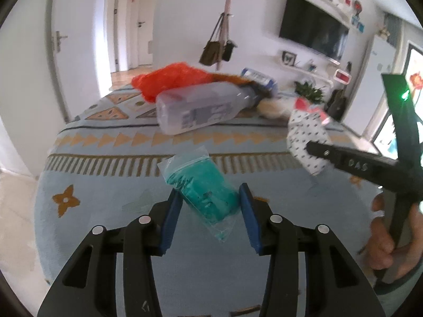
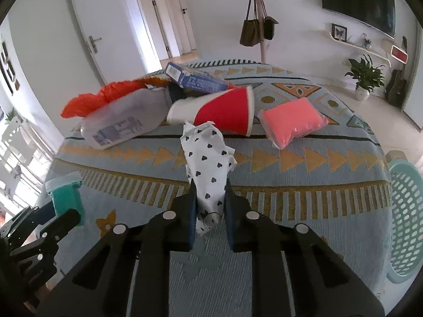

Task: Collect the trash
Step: 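Carry the teal bag and polka-dot paper to the basket and release both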

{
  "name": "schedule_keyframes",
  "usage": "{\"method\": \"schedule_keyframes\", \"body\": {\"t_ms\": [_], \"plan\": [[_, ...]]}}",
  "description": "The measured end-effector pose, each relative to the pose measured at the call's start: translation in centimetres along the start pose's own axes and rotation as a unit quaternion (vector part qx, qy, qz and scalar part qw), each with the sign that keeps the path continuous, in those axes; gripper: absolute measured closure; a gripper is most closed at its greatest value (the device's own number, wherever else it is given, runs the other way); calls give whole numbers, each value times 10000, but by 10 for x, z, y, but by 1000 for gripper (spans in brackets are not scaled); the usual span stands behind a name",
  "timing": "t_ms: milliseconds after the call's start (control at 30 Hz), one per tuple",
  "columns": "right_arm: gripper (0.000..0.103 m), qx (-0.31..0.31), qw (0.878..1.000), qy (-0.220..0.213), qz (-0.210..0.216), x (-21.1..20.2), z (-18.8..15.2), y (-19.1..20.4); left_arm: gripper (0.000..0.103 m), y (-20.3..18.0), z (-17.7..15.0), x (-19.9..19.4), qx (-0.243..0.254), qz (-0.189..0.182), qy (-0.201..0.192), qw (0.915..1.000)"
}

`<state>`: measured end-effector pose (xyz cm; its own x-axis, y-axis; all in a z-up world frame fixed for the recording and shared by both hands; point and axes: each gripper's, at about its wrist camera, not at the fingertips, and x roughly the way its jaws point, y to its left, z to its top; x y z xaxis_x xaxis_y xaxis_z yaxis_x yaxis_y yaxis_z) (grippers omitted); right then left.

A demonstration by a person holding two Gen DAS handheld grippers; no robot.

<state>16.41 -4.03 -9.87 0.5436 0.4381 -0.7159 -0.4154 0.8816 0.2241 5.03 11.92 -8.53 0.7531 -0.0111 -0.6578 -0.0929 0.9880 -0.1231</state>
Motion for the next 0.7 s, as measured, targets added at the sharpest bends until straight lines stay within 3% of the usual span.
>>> {"method": "schedule_keyframes", "body": {"t_ms": [67,200,467,700], "plan": [[88,-25,9999,110,37,-5,-4,-5,61,-4,3,-5,66,-119,-98,9999],[88,0,9999,-118,12,-30,-10,-16,61,-22,13,-14,279,-306,-299,9987],[88,259,9954,-733,-558,-86,-3,-62,61,-66,37,-7,689,-679,-405,9945],[88,780,9831,-1276,-1060,-134,-2,-116,61,-127,67,-4,1154,-1091,-641,9852]]}}
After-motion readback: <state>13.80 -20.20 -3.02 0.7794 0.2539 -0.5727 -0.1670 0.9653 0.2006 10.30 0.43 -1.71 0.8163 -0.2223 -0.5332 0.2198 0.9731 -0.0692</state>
